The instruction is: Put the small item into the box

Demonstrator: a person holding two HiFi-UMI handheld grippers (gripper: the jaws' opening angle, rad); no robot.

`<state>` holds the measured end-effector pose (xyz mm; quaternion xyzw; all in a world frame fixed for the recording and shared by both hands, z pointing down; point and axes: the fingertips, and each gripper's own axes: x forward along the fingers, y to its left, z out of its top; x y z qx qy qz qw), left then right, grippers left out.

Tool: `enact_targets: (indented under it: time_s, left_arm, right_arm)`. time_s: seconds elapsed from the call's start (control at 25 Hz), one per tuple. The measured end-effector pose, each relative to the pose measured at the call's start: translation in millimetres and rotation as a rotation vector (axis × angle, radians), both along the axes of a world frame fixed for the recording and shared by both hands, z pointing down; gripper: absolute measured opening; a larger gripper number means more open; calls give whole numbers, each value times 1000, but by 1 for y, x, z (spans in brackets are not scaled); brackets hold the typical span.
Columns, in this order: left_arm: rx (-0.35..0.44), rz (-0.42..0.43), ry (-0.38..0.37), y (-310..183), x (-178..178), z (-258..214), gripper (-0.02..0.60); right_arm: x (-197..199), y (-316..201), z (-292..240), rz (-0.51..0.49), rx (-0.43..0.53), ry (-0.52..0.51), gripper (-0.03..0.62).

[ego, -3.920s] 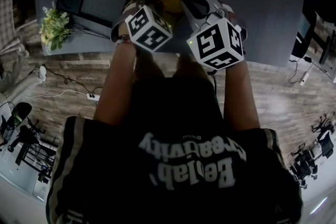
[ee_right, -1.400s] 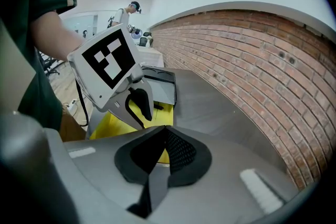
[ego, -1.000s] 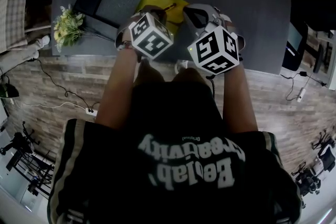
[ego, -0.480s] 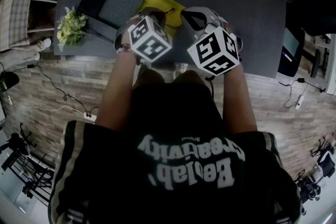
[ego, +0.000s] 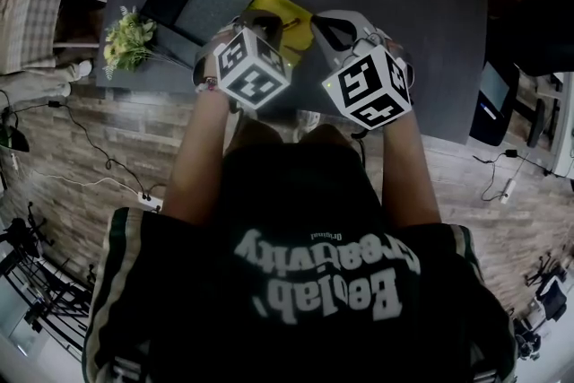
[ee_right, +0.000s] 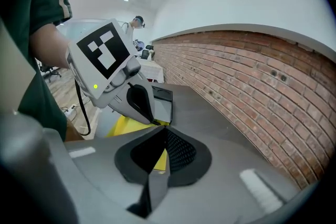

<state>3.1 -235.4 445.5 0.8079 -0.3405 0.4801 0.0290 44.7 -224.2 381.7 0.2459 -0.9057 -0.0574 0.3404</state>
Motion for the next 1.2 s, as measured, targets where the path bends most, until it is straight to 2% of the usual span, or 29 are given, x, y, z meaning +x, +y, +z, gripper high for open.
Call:
enact_targets:
  time_s: [0.36,0.68,1.2]
  left_arm:
    - [66,-32,45,2,2,-34,2]
    - [119,-74,93,6,5,-57,2]
    - [224,-105,102,17,7,-96,2]
  right_arm:
    - [1,2,-20,3,14,-67,6]
    - [1,10,-25,-34,24,-68,6]
    - [-5,23,-33,-78,-11,-122,6]
